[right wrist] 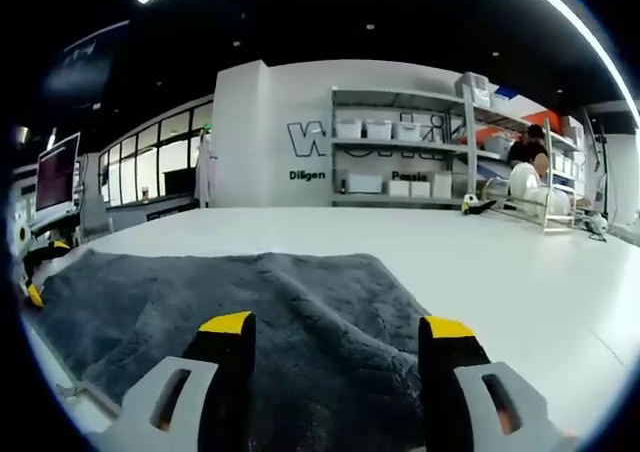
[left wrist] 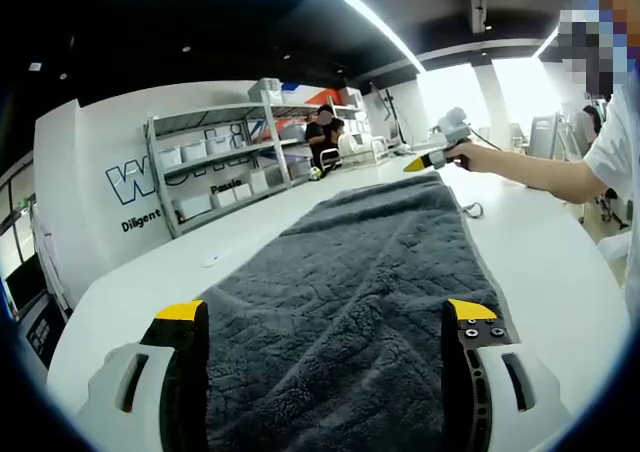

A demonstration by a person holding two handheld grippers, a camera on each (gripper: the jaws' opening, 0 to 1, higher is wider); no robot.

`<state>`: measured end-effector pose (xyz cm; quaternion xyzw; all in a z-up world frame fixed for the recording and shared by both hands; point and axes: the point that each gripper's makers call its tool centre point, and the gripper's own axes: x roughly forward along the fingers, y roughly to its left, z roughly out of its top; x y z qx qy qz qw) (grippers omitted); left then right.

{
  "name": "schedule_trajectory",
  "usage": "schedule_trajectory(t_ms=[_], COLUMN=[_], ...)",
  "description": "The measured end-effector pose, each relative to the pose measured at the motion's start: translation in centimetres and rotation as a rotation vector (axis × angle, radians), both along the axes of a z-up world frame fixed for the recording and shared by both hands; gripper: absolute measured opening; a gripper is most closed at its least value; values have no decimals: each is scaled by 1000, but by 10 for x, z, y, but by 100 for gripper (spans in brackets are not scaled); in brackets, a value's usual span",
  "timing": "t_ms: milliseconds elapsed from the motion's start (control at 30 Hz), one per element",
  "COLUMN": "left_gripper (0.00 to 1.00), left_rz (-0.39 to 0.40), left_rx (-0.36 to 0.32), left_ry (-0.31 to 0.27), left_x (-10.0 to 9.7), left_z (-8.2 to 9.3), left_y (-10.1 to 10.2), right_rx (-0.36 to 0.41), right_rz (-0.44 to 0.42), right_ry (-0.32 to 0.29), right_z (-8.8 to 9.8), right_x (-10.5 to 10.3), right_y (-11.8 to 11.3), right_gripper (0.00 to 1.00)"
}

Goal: Open the folded towel by lifting each exposed corner and separating the folded layers until the towel lies flat within the target outline without major curled edges

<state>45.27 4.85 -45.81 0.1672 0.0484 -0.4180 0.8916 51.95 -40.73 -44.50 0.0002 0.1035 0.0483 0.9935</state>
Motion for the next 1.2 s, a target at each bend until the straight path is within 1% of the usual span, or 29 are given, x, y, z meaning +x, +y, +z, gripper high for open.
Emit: schedule_trajectory(t_ms=[200,367,567,700,867,967,1000,1033,1067,1133,1200], left_gripper=[95,95,95,95,95,96,96,96,97,97,95], left_rz=[0,-1,-1,-1,-3,-7,-13,-21,-26,-27,-42], left_rx=[1,1,0,-1,-5,-14,-27,-51,-59,-63,-82], left_ry=[1,2,6,7,5,18,29,56,78,86,108], left_x=[0,-1,-1,-1,-2,-2,-3,-4,-5,-4,-6], left_z=[0,0,-1,-1,0,-1,-2,-3,-5,-6,-7], left_y=[0,0,0,0,-1,-1,-2,-4,-4,-4,-7], right_rx=[-13,-37,-25,-28,-28,-40,-42,-42,-40,-39,-40], right_rz=[47,55,74,86,92,88,86,85,85,85,84], right_ry=[11,51,70,86,91,93,93,94,95,98,100], right_z=[-2,-10,-15,-19,-20,-21,-21,-21,-22,-22,-23], right_x=[3,7,6,6,6,6,6,6,6,6,7], right_y=[13,15,20,22,24,23,23,22,22,22,21], right_gripper=[82,91,99,99,99,99,99,99,99,99,99])
